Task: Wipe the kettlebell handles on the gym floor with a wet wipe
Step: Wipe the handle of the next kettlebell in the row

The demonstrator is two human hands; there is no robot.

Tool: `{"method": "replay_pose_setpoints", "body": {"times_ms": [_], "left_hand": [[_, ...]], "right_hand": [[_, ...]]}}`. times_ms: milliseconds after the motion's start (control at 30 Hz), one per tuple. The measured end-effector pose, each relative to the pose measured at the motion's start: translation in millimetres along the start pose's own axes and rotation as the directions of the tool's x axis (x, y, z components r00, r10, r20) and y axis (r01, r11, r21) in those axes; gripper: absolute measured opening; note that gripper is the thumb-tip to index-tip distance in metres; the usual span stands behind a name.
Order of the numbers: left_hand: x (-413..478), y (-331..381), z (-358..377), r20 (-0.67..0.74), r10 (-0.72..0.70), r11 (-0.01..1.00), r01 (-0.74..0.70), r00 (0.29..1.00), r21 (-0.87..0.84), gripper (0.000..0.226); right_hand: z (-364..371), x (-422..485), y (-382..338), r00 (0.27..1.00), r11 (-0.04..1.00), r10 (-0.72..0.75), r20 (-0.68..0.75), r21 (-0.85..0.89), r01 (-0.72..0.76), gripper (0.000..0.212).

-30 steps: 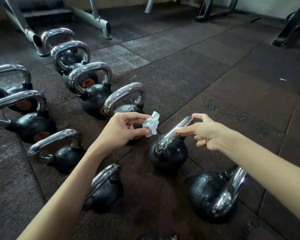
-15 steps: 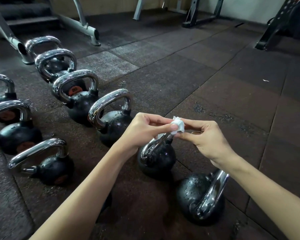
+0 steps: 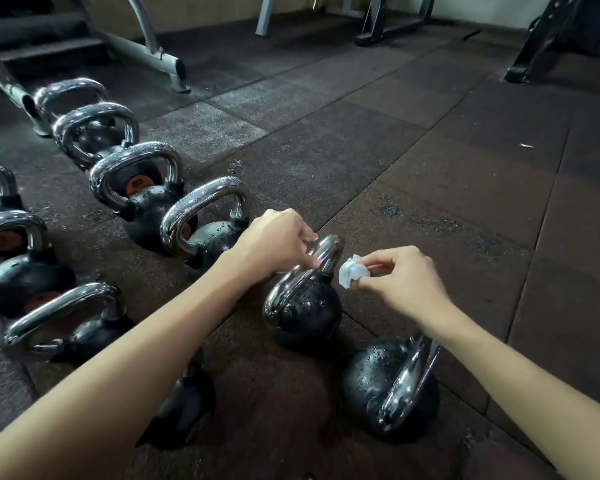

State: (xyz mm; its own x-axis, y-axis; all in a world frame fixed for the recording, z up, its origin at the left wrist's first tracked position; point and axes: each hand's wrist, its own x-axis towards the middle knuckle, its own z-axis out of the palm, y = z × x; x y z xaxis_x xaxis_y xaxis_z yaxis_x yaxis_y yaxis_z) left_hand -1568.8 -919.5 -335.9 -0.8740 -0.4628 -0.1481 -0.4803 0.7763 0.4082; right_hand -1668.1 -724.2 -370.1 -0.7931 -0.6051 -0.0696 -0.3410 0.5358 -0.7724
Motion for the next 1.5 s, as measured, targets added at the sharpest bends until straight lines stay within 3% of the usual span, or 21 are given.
{"method": "replay_pose_setpoints", "body": {"times_ms": [100,267,533,733,1000,1267,1367,1500], "left_hand": [[-8,1,0,0.087,0.005,0.996,-0.012,0.996,0.083,0.072],[-16,-11,4,0.054,0.033,0.997,-0.036,0.998,0.073,0.070],[-5,-51,-22,0.159,-0.058,0.994,0.071,0.986,-0.079,0.064],[0,-80,-25,0.171,-0.090,0.976,0.121,0.981,-0.182,0.059],[6,-102,-25,0.128,-0.123,0.960,0.151,0.984,-0.237,0.054],[11,-103,-23,0.133,-0.115,0.953,0.147,0.984,-0.264,0.053],[12,-105,-23,0.166,-0.092,0.949,0.137,0.982,-0.283,0.055],[14,-104,-22,0.172,-0.072,0.950,0.121,0.982,-0.289,0.055]], "right_hand": [[10,-3,2,0.998,0.996,0.036,0.045,-0.088,-0.032,0.015],[30,-4,-1,0.996,0.983,0.074,0.048,-0.172,-0.065,0.009],[60,10,-27,0.993,0.966,-0.025,0.120,-0.252,0.054,0.030],[104,22,-50,0.976,0.932,-0.092,0.196,-0.328,0.154,0.026],[138,25,-41,0.967,0.959,-0.123,0.225,-0.224,0.174,0.035],[139,30,-30,0.895,0.983,-0.137,0.423,-0.056,0.177,0.047],[140,32,-28,0.912,0.995,-0.097,0.399,0.046,0.085,0.049],[148,42,-26,0.921,0.999,-0.047,0.386,0.031,0.038,0.028]]}}
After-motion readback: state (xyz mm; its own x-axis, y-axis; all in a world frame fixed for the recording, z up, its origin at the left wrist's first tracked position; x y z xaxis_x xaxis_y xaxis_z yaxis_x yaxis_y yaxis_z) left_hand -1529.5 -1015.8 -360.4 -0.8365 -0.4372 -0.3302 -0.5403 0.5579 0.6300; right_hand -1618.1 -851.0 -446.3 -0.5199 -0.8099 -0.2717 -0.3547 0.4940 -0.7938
